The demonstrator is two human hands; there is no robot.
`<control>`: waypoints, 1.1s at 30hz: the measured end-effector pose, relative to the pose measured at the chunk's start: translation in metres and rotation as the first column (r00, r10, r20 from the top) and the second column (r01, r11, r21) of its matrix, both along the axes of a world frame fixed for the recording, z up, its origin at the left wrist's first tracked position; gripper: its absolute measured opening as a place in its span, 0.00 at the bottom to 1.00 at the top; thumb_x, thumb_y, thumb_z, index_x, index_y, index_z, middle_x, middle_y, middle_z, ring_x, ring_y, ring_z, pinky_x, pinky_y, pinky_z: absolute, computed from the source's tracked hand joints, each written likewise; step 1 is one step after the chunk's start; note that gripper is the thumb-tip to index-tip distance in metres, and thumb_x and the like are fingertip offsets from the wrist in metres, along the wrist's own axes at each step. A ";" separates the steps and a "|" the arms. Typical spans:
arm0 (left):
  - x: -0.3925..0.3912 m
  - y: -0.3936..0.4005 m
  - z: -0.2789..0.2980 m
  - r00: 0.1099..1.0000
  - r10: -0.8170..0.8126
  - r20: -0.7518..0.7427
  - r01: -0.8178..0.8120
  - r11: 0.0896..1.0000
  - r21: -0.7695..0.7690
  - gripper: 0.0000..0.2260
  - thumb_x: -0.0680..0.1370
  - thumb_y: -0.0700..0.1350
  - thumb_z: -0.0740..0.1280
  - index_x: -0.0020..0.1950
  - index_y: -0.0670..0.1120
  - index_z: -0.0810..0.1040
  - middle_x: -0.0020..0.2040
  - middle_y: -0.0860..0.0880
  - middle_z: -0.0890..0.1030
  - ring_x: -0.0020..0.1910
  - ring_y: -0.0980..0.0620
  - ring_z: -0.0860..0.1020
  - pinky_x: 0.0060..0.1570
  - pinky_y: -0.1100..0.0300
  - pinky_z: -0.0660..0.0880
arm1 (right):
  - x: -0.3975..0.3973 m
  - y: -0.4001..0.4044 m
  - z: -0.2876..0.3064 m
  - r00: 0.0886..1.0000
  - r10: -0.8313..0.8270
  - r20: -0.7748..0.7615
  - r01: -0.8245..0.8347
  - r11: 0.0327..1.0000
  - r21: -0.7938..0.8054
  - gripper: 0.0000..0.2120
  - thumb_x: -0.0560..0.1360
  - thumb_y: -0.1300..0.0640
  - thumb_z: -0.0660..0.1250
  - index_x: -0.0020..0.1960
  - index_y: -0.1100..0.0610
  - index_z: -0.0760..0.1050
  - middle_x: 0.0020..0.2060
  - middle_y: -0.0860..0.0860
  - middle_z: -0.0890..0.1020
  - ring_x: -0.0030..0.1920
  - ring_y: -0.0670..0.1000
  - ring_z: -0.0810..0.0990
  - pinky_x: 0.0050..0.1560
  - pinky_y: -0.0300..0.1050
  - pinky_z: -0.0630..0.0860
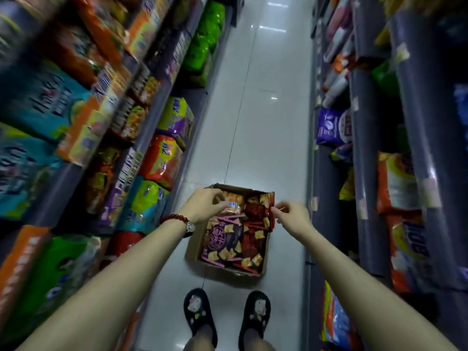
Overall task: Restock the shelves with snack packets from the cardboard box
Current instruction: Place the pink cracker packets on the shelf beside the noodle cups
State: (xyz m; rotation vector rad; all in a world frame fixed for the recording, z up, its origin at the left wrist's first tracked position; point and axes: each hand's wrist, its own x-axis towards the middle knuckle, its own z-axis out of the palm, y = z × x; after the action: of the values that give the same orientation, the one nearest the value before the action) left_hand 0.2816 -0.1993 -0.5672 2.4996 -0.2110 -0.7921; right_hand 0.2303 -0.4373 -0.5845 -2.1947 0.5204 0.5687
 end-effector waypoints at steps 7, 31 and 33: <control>-0.033 0.001 -0.175 0.965 0.238 -0.112 -0.250 0.961 -0.117 0.17 0.76 0.54 0.66 0.61 0.47 0.77 0.53 0.50 0.81 0.52 0.52 0.79 0.52 0.59 0.77 | -0.028 0.004 -0.174 0.989 -0.148 0.001 0.147 0.978 0.147 0.02 0.76 0.49 0.66 0.44 0.45 0.76 0.45 0.51 0.82 0.50 0.55 0.82 0.53 0.56 0.79; -0.068 0.020 -0.510 0.864 0.484 -0.137 -0.497 0.780 -0.381 0.32 0.74 0.61 0.64 0.75 0.53 0.58 0.69 0.48 0.71 0.60 0.50 0.76 0.57 0.46 0.77 | -0.044 0.053 -0.500 0.979 -0.102 0.177 0.057 0.968 0.243 0.15 0.77 0.46 0.64 0.59 0.52 0.78 0.51 0.45 0.83 0.53 0.46 0.81 0.56 0.50 0.78; -0.073 0.022 -0.513 0.851 0.489 -0.191 -0.523 0.750 -0.405 0.33 0.72 0.64 0.65 0.73 0.55 0.60 0.67 0.48 0.73 0.59 0.49 0.77 0.56 0.46 0.78 | -0.043 0.055 -0.500 0.970 -0.118 0.213 0.067 0.970 0.232 0.11 0.79 0.51 0.62 0.57 0.54 0.78 0.50 0.46 0.83 0.53 0.47 0.81 0.55 0.48 0.78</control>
State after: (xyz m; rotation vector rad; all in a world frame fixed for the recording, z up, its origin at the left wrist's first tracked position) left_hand 0.2089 -0.1771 -1.0804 1.9420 0.2854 -0.5257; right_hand 0.1872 -0.3828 -1.0840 -1.9773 0.4139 0.3054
